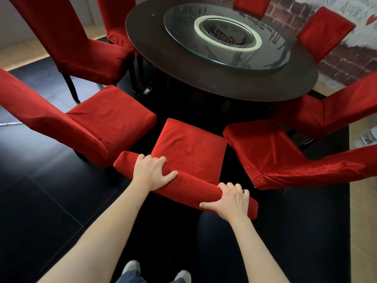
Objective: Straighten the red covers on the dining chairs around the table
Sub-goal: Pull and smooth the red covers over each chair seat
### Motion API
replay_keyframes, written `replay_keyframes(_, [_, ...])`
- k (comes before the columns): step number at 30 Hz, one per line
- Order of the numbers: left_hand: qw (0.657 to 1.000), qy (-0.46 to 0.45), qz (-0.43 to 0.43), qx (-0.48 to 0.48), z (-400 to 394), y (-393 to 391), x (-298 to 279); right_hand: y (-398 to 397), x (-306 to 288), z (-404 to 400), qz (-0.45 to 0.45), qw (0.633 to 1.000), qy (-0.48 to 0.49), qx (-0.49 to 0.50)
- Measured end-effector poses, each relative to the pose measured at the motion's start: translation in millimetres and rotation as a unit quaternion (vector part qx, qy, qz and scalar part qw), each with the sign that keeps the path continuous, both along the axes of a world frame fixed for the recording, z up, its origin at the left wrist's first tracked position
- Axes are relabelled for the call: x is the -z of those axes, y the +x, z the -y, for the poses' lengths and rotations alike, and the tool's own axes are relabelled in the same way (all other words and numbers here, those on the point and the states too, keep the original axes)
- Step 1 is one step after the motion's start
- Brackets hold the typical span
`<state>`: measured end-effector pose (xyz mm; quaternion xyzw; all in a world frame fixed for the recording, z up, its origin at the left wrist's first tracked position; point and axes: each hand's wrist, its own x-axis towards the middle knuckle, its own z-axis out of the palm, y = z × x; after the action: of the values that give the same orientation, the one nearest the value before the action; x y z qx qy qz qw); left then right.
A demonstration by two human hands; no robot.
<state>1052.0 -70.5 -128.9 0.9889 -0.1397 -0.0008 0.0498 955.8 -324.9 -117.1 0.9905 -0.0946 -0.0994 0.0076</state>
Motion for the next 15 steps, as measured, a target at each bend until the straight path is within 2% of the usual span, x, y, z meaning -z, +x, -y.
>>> replay_keyframes(9, [0.999,0.032,-0.031,-0.018,-13.6,4.8,2.9,7.3,6.1,-21.3,0.0,1.0,0.026,-0.001])
replay_keyframes(15, [0.999,0.03,-0.039,-0.015,-13.3,4.5,3.7,4.3,14.2,-18.3,-0.024,0.996,0.029,-0.087])
